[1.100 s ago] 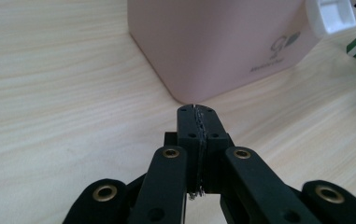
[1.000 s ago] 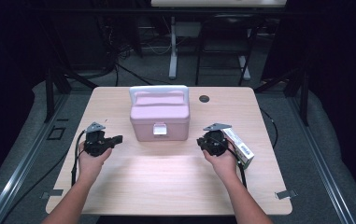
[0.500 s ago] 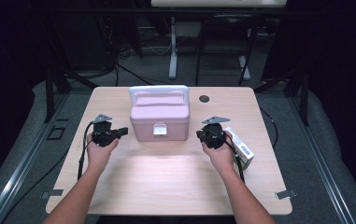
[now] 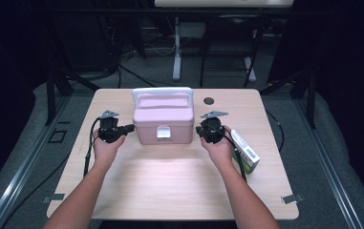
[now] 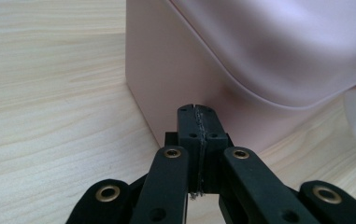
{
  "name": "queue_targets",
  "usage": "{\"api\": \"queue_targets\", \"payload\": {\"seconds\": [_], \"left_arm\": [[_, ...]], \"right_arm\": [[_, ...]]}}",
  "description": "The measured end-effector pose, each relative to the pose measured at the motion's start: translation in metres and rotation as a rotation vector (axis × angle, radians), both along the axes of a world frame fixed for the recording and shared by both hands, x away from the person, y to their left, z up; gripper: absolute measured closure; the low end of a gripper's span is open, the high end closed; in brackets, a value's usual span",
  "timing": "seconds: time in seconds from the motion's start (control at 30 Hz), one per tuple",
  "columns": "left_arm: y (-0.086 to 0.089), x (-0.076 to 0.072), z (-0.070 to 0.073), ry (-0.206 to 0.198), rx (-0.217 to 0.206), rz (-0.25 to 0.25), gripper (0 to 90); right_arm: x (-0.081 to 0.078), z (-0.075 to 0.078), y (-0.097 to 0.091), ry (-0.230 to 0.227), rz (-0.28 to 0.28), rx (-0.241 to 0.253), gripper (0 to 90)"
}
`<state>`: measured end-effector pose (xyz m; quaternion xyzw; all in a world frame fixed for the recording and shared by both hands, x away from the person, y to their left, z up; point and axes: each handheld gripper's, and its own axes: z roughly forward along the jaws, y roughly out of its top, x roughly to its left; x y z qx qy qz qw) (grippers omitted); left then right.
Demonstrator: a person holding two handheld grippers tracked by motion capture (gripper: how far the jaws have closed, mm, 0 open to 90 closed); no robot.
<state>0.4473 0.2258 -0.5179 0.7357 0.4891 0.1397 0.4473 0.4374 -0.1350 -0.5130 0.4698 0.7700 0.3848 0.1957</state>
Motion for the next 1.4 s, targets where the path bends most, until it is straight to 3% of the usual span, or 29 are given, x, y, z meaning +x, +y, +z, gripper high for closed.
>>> {"api": "queue_targets", "payload": {"seconds": [0.17,0.8,1.03,1.17,1.4], "left_arm": [[0.000,0.004,-0.001,-0.002,-0.017,0.004,90.0],[-0.006,0.004,0.001,-0.010,0.004,-0.013,90.0],[-0.008,0.001,0.002,-0.010,0.015,-0.034,90.0],[-0.010,-0.001,0.003,-0.014,0.033,-0.039,90.0],[-0.011,-0.009,0.003,-0.019,0.041,-0.054,90.0]], "right_arm": [[0.007,0.001,0.002,-0.004,-0.014,0.005,90.0],[0.016,0.000,0.002,-0.005,-0.020,-0.005,90.0],[0.013,0.001,0.000,-0.005,-0.015,-0.018,90.0],[0.008,0.003,0.001,-0.008,-0.007,-0.053,90.0],[-0.001,0.002,-0.001,-0.010,-0.005,-0.047,90.0]]}}
